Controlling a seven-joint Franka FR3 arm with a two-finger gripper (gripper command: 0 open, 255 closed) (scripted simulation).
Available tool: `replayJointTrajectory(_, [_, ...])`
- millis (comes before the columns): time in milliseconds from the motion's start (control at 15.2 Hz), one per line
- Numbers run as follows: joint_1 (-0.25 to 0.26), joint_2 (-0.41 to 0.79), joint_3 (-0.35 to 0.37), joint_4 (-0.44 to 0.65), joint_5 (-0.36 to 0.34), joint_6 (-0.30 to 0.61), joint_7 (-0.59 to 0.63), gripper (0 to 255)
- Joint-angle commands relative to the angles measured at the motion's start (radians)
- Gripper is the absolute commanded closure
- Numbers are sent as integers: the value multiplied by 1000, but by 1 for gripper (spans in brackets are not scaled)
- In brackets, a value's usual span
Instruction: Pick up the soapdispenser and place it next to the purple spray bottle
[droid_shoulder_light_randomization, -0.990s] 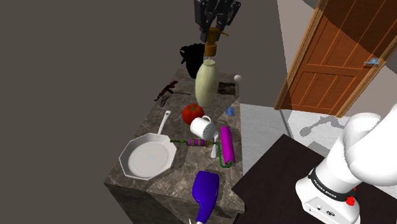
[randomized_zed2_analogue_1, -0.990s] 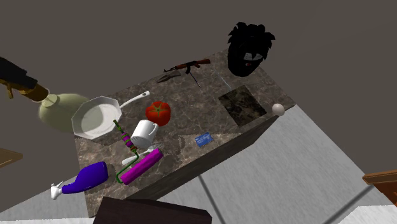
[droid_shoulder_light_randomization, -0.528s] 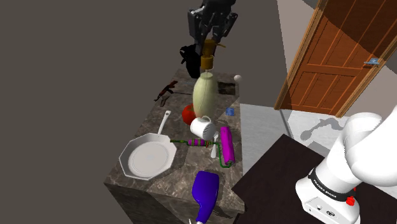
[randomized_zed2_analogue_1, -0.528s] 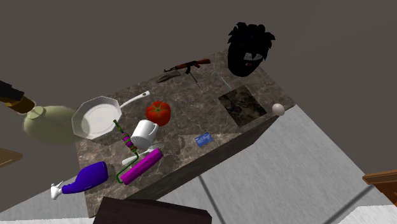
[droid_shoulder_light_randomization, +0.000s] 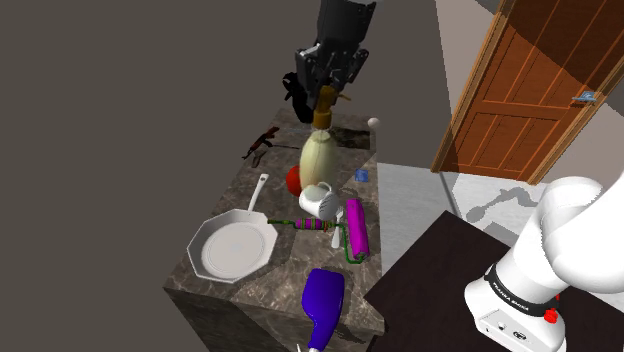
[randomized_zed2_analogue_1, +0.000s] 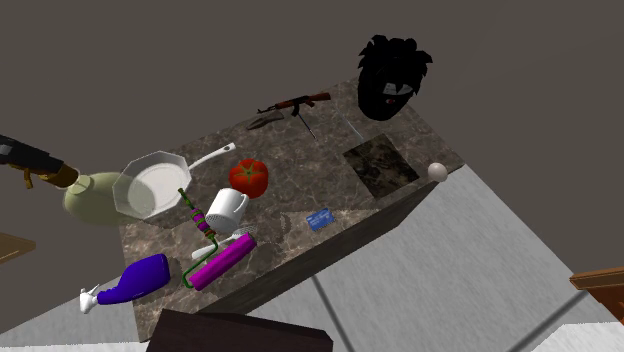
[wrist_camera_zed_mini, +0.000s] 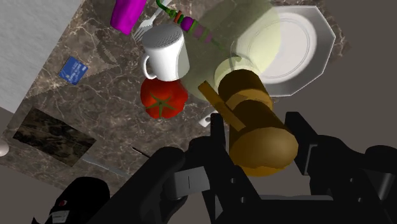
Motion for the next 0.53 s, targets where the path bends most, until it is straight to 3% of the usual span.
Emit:
replayJointTrajectory(0, [1, -8, 0, -34, 2, 27, 0, 255])
replayJointTrajectory(462, [4, -25, 1, -145, 6, 121, 3, 255])
